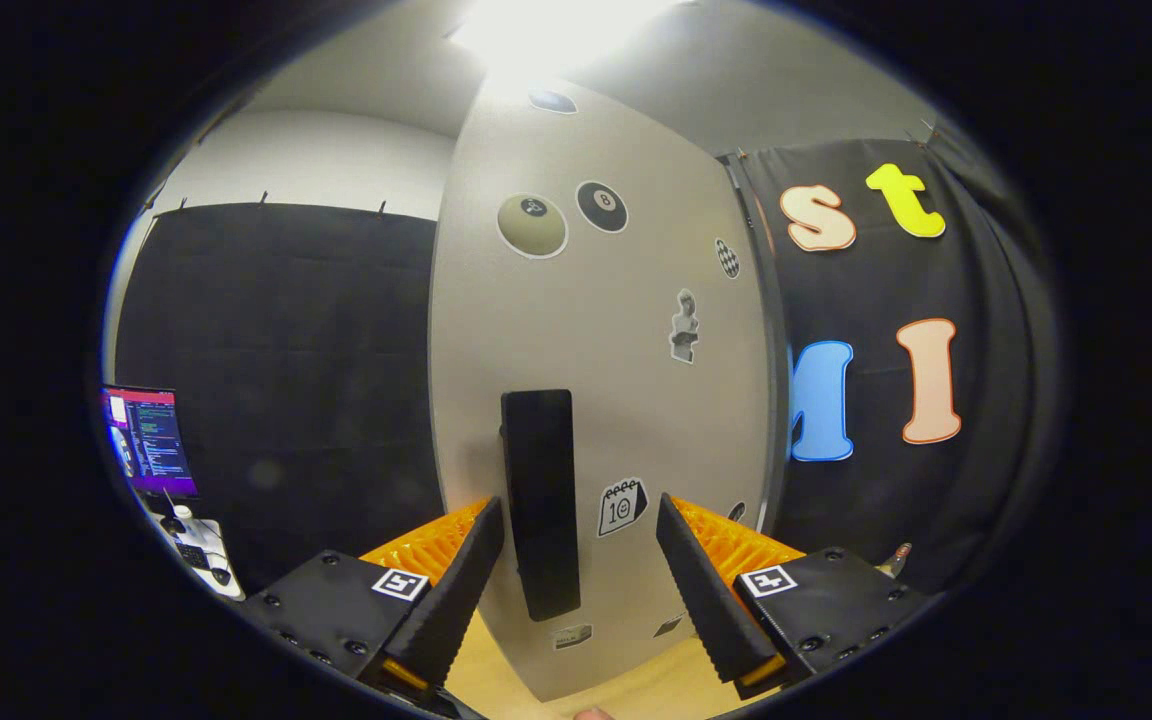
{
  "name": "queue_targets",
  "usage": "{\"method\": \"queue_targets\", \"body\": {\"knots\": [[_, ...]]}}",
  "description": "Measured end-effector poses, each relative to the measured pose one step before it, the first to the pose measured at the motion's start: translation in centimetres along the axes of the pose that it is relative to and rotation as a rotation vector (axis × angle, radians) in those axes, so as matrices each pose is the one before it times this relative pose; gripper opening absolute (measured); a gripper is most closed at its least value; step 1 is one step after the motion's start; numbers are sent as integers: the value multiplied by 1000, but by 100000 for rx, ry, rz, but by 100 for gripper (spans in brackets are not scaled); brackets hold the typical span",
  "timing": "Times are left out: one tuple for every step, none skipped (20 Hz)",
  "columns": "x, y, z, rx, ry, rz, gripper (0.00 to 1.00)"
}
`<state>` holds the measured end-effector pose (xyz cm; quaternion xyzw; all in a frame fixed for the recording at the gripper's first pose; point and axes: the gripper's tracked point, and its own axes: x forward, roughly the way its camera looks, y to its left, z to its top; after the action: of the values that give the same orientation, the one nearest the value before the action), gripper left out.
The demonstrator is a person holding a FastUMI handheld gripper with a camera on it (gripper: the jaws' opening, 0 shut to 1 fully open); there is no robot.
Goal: Open the shoe cabinet door, grab the shoes and put them into the shoe cabinet, then close the shoe cabinet door.
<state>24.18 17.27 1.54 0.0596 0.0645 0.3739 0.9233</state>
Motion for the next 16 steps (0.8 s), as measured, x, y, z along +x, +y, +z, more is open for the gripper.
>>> {"method": "queue_targets", "body": {"knots": [[620, 414, -101, 621, -52, -303, 97], [738, 365, -82, 565, 23, -219, 97], [717, 320, -2, 556, 76, -397, 97], [701, 304, 4, 619, -277, -741, 97], [662, 321, 49, 461, -569, -889, 97], [770, 208, 79, 271, -350, -1057, 97], [680, 253, 80, -205, -270, -637, 97], [733, 570, -66, -1125, -46, -552, 97], [674, 576, 81, -1537, -447, -821, 97], [630, 589, -98, -2060, -280, -1001, 97], [753, 418, 108, -2205, -484, -1140, 97], [728, 323, -54, -2144, -414, -1097, 97], [666, 202, 2, -1873, -288, -947, 97], [910, 64, -45, -1477, -173, -1395, 98], [924, 213, -88, -1060, 30, -1158, 98], [1022, 460, -75, -489, 219, -735, 99]]}}
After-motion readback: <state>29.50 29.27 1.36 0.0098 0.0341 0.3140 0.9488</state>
